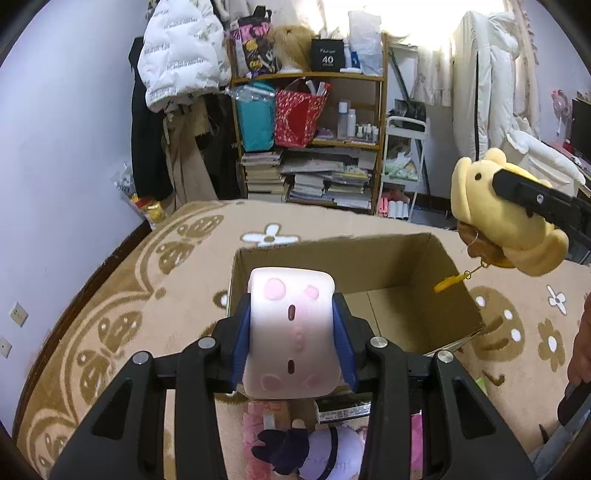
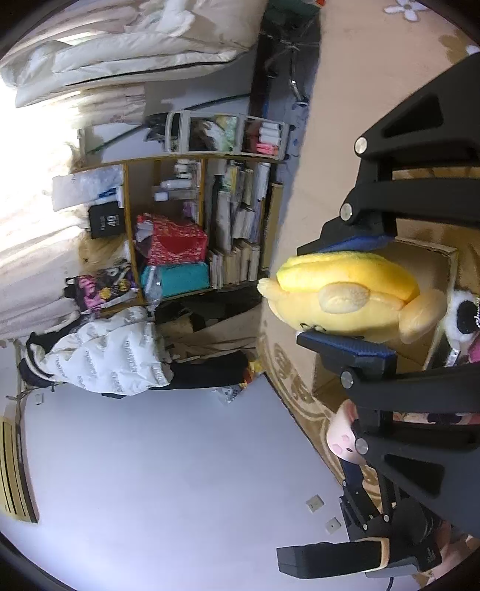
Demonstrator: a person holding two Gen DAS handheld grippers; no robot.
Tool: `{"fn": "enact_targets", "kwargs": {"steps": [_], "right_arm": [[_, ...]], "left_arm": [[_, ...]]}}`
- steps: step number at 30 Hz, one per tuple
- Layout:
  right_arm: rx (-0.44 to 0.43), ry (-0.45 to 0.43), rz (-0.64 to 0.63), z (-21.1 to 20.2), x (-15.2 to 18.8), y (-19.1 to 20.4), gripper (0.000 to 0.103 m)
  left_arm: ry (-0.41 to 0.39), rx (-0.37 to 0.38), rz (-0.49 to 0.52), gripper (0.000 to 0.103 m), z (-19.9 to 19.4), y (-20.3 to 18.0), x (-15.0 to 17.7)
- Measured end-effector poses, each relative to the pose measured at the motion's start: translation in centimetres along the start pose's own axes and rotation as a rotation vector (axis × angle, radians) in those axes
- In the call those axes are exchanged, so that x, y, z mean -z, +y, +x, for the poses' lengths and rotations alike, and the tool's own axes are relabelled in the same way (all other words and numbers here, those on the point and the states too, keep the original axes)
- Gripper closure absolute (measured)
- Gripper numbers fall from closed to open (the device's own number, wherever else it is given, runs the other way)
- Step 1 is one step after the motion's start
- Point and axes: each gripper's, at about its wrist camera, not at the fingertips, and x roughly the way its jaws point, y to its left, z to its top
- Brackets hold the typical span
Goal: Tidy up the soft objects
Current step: 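Lift both held plushes and carry them over the open cardboard box, then open left tool dropping roll-cake plush in box while right tool releases Pooh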
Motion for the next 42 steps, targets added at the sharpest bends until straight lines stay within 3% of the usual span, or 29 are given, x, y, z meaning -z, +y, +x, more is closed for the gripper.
{"fn": "enact_targets", "kwargs": {"steps": [11,16,18,21,23,26,35,42], "right_arm": [[-0.005,0.146,0.051,3.3,4.2,-1.3,0.059],[-0.015,0.197,0.063,4.4,5.1,-2.0,0.056],[-0.008,0.194,0.066,4.5,5.1,-2.1,0.042],[-0.014,0.170,0.074,4.1,4.8,-2.4,0.023],[-0.018,0.158,0.079,3.7,4.6,-2.4,0.012],[-0.015,0.149,0.076,3.3,4.4,-2.4,0.001],[0.026,0.162,0.042,1.6,4.0,-1.7,0.000],[0.038,0.185,0.062,0.0,4.6,-1.9,0.000]], "left_arm": [[0.038,0.024,0.022,0.063,3.1,-0.3,0.1],[0.064,0.011,0.027,0.054,3.8,-0.4,0.5],[0.051,-0.008,0.028,0.035,3.7,-0.2,0.4],[0.028,-0.030,0.020,0.017,3.3,0.2,0.4],[0.019,-0.028,0.003,0.009,3.0,0.6,0.2],[0.011,-0.052,-0.001,0.008,2.7,0.9,0.1],[0.037,-0.119,-0.006,0.006,1.1,2.3,0.7],[0.038,-0.094,-0.053,0.003,-1.2,4.0,1.6]]}}
